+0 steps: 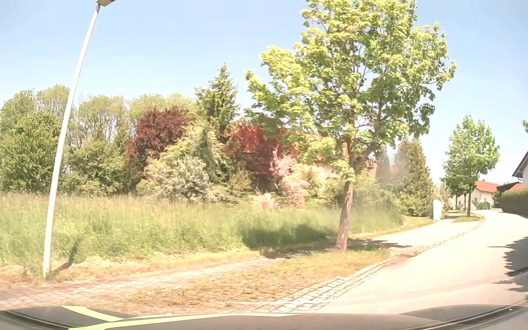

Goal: Follow the waypoints while adhering to traffic rules and regulations

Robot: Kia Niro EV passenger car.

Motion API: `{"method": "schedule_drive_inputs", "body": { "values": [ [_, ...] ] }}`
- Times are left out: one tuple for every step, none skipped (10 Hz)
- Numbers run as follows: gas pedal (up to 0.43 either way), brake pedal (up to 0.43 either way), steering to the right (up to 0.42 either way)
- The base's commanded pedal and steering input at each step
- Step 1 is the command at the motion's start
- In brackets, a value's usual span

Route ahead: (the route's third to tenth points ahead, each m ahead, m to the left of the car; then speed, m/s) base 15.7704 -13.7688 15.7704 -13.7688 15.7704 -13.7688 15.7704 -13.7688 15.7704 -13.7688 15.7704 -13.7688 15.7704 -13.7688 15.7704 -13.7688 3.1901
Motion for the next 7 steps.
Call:
{"method": "schedule_drive_inputs", "body": {
  "values": [
    [0.268, 0.0, 0.395],
    [0.268, 0.0, 0.392],
    [0.268, 0.0, 0.387],
    [0.28, 0.0, 0.384],
    [0.28, 0.0, 0.383],
    [0.28, 0.0, 0.382],
    [0.28, 0.0, 0.377]
  ]
}}
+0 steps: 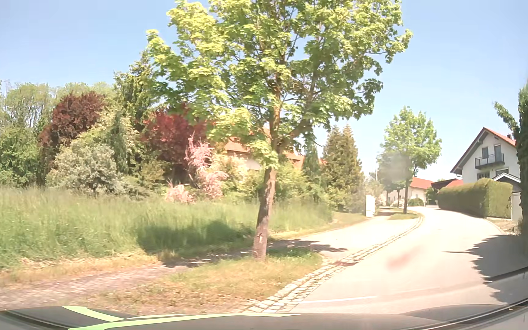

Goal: Follow the waypoints while adhering to traffic rules and regulations

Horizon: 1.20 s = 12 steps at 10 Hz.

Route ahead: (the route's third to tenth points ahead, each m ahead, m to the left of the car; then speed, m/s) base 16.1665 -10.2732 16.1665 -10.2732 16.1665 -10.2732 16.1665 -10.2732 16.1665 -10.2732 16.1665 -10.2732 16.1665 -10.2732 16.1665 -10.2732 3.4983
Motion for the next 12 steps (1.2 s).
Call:
{"method": "schedule_drive_inputs", "body": {
  "values": [
    [0.28, 0.0, 0.371],
    [0.28, 0.0, 0.364],
    [0.28, 0.0, 0.353],
    [0.28, 0.0, 0.338],
    [0.28, 0.0, 0.32],
    [0.28, 0.0, 0.306],
    [0.28, 0.0, 0.292],
    [0.28, 0.0, 0.283],
    [0.28, 0.0, 0.271],
    [0.28, 0.0, 0.26],
    [0.28, 0.0, 0.252],
    [0.28, 0.0, 0.243]
  ]
}}
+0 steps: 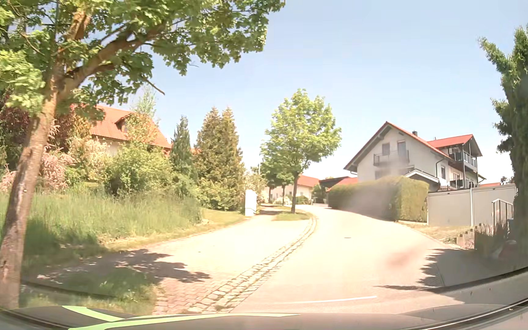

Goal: Follow the waypoints while adhering to traffic rules and regulations

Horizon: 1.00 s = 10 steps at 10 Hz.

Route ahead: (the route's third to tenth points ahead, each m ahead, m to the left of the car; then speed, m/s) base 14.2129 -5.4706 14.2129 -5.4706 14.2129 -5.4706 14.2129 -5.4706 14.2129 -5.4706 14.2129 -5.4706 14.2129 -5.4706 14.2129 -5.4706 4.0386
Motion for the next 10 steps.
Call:
{"method": "schedule_drive_inputs", "body": {
  "values": [
    [0.268, 0.0, 0.231],
    [0.268, 0.0, 0.221],
    [0.268, 0.0, 0.215],
    [0.268, 0.0, 0.214],
    [0.268, 0.0, 0.213],
    [0.26, 0.0, 0.209],
    [0.26, 0.0, 0.199],
    [0.248, 0.0, 0.186],
    [0.228, 0.0, 0.173],
    [0.209, 0.0, 0.159]
  ]
}}
